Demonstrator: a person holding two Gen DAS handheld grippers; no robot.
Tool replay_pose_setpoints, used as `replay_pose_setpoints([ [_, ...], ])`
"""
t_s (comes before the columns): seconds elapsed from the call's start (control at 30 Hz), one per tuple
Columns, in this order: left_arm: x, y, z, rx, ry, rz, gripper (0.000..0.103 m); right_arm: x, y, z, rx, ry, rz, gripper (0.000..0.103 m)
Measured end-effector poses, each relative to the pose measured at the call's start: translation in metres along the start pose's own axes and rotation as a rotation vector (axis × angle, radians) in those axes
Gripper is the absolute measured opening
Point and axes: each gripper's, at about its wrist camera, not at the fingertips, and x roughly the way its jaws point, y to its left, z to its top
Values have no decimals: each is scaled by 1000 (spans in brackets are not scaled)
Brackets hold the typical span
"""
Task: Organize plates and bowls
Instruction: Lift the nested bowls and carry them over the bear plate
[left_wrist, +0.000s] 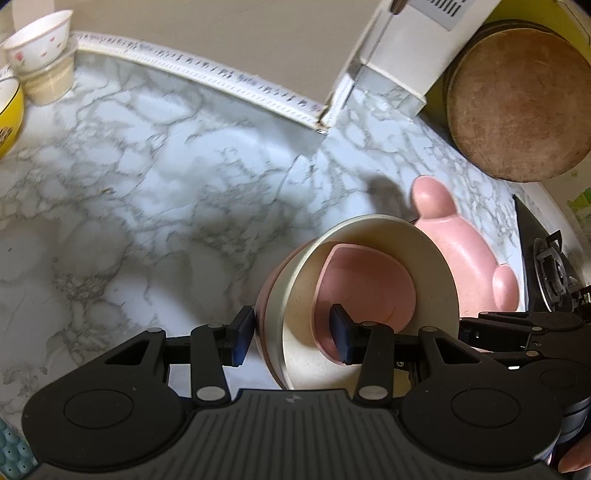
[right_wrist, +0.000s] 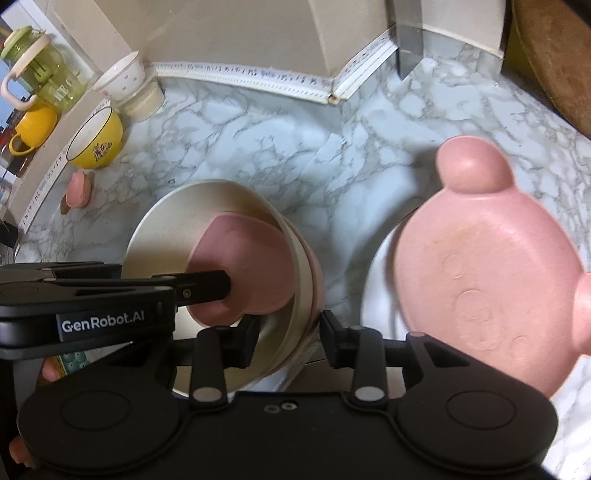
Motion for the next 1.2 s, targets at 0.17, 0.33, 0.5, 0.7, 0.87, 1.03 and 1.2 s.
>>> replay_pose_setpoints([
  [0.17, 2, -29, 10, 35, -8, -10, 43, -17, -23, 3, 17, -24, -13, 35],
  [0.33, 7, -68, 20, 97, -8, -22, 43, -36, -52, 2, 50, -50, -36, 35],
  [0.5, 15, -106, 28, 158, -5, -42, 43, -53, -82, -1, 101, -79, -59, 35],
  [0.7, 32, -141, 34, 214, 19, -69, 43, -64, -115, -8, 166, -88, -87, 35],
  [0.87, 47, -159, 35, 240, 51, -85, 43, -63, -136, -13, 210, -77, -101, 35],
  [1.03, 61, -167, 34, 254, 78, -88, 43, -57, -148, -18, 242, -59, -108, 35],
  [1.2, 71, -169, 33, 257, 105, -91, 43, -52, -154, -20, 253, -34, -113, 35],
])
